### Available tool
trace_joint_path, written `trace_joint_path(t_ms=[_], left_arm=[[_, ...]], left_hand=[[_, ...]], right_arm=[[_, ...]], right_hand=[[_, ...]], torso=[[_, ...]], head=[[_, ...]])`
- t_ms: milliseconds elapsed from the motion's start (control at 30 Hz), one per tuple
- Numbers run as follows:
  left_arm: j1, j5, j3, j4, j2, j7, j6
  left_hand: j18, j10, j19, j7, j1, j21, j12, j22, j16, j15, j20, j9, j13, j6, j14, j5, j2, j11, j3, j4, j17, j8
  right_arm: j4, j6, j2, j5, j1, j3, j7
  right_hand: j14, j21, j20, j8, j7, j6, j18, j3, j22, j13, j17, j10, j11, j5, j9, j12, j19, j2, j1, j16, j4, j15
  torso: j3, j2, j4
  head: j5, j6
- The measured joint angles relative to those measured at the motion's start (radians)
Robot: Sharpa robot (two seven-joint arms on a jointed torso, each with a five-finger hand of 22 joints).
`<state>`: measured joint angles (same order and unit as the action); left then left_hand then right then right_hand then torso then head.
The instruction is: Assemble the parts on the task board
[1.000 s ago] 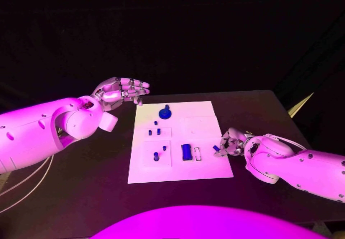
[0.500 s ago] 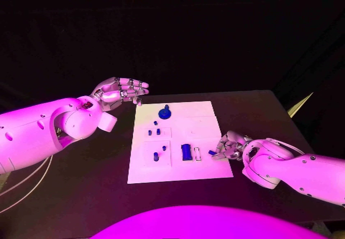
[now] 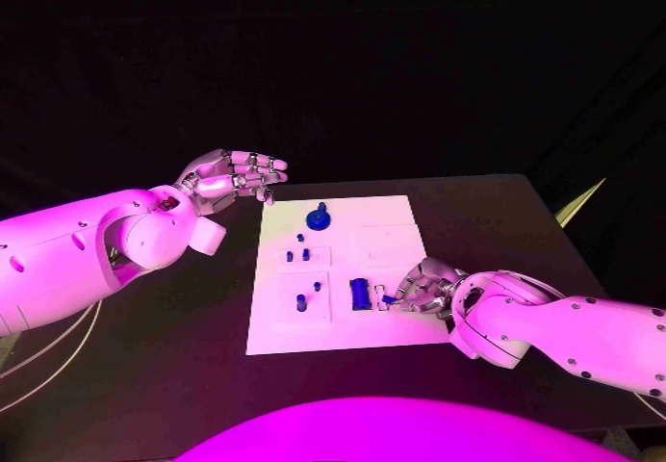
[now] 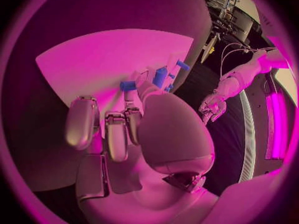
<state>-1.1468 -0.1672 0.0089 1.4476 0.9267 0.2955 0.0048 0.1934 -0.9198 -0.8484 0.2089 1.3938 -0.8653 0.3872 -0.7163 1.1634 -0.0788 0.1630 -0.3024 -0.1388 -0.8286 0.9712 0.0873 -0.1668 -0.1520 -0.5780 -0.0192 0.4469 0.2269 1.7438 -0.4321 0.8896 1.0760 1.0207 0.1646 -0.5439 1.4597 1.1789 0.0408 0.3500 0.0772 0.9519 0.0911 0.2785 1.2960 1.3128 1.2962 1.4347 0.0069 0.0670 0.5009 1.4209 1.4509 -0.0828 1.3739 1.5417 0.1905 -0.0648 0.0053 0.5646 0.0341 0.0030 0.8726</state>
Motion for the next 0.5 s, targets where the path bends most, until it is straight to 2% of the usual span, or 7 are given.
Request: trace_joint_path(t_ms=[33,133,233,333,433,467,500], left_arm=[[0.0,0.0,0.0,0.0,0.0,0.0,0.0],[0.0,0.0,0.0,0.0,-0.001,0.0,0.001],[0.0,0.0,0.0,0.0,-0.001,0.0,0.001],[0.0,0.0,0.0,-0.001,-0.001,-0.001,0.001],[0.0,0.0,0.0,-0.001,-0.001,-0.001,0.001],[0.0,0.0,0.0,-0.001,-0.001,-0.001,0.001],[0.0,0.0,0.0,-0.001,-0.001,-0.001,0.001]], left_hand=[[0.0,0.0,0.0,0.0,0.0,0.0,0.0,0.0,0.0,0.0,0.0,0.0,0.0,0.0,0.0,0.0,0.0,0.0,0.0,0.0,0.0,0.0],[0.0,0.0,0.0,0.0,0.0,0.0,0.0,0.0,0.0,0.0,0.0,0.0,0.0,0.0,0.0,0.0,0.0,0.0,0.0,0.0,0.0,0.0],[0.0,0.0,0.0,0.0,0.0,0.0,0.0,0.0,0.0,0.0,0.0,0.0,0.0,0.0,0.0,0.0,0.0,0.0,0.0,0.0,0.0,0.0],[0.0,0.0,0.0,0.0,0.0,0.0,0.0,0.0,0.0,0.0,0.0,0.0,0.0,0.0,0.0,0.0,0.0,0.0,0.0,0.0,0.0,0.0],[0.0,0.0,0.0,0.0,0.0,0.0,0.0,0.0,0.0,0.0,0.0,0.0,0.0,0.0,0.0,0.0,0.0,0.0,0.0,0.0,0.0,0.0],[0.0,0.0,0.0,0.0,0.0,0.0,0.0,0.0,0.0,0.0,0.0,0.0,0.0,0.0,0.0,0.0,0.0,0.0,0.0,0.0,0.0,0.0],[0.0,0.0,0.0,0.0,0.0,0.0,0.0,0.0,0.0,0.0,0.0,0.0,0.0,0.0,0.0,0.0,0.0,0.0,0.0,0.0,0.0,0.0]], right_arm=[[-0.004,0.0,-0.007,-0.005,0.0,0.0,0.001],[-0.012,0.001,-0.021,-0.013,-0.001,0.0,0.003],[-0.019,-0.003,-0.03,-0.017,-0.002,-0.001,0.004],[-0.026,-0.01,-0.038,-0.019,-0.002,-0.001,0.004],[-0.028,-0.014,-0.041,-0.019,-0.003,-0.001,0.004],[-0.029,-0.015,-0.042,-0.019,-0.003,-0.001,0.004],[-0.03,-0.015,-0.042,-0.019,-0.003,-0.001,0.005]], right_hand=[[0.0,0.0,0.0,0.0,0.0,0.0,0.0,0.07,0.0,0.0,0.0,0.0,0.0,0.0,0.001,0.0,0.0,-0.014,-0.046,0.0,-0.011,0.0],[0.0,0.0,0.0,0.0,0.0,0.0,0.0,0.164,0.0,0.0,0.0,0.004,-0.003,0.0,0.011,0.0,0.0,-0.037,-0.121,0.0,-0.038,0.0],[0.0,0.0,0.0,0.003,-0.001,0.001,0.0,0.202,0.0,0.0,0.0,0.003,-0.003,0.0,0.043,0.0,0.0,-0.04,-0.173,0.0,-0.046,0.0],[0.0,0.0,0.0,0.014,-0.001,0.001,0.0,0.231,0.0,0.0,0.0,0.004,-0.003,0.0,0.05,0.0,0.0,-0.044,-0.211,0.0,-0.052,0.0],[0.0,0.0,0.0,0.014,-0.001,0.001,0.0,0.244,0.0,0.0,0.0,0.003,-0.003,0.0,0.05,0.0,0.0,-0.044,-0.211,0.0,-0.048,0.0],[0.0,0.0,0.0,0.022,-0.003,0.003,0.0,0.244,0.0,0.0,0.0,0.003,-0.003,0.0,0.054,0.0,0.0,-0.054,-0.229,0.0,-0.048,0.0],[0.0,0.0,0.0,0.027,-0.001,0.008,0.0,0.245,0.0,0.0,0.0,0.004,-0.004,0.0,0.054,0.0,0.0,-0.041,-0.25,0.0,-0.047,0.0]], torso=[[0.0001,0.0,0.0],[0.0006,0.0,-0.0001],[0.0012,0.0,-0.0003],[0.0012,0.0,-0.0004],[0.0012,0.0,-0.0004],[0.0011,0.0,-0.0003],[0.001,0.0,-0.0003]], head=[[0.0,0.0],[0.0,0.0],[0.001,0.0],[0.002,0.0],[0.002,0.0],[0.003,0.0],[0.003,0.0]])
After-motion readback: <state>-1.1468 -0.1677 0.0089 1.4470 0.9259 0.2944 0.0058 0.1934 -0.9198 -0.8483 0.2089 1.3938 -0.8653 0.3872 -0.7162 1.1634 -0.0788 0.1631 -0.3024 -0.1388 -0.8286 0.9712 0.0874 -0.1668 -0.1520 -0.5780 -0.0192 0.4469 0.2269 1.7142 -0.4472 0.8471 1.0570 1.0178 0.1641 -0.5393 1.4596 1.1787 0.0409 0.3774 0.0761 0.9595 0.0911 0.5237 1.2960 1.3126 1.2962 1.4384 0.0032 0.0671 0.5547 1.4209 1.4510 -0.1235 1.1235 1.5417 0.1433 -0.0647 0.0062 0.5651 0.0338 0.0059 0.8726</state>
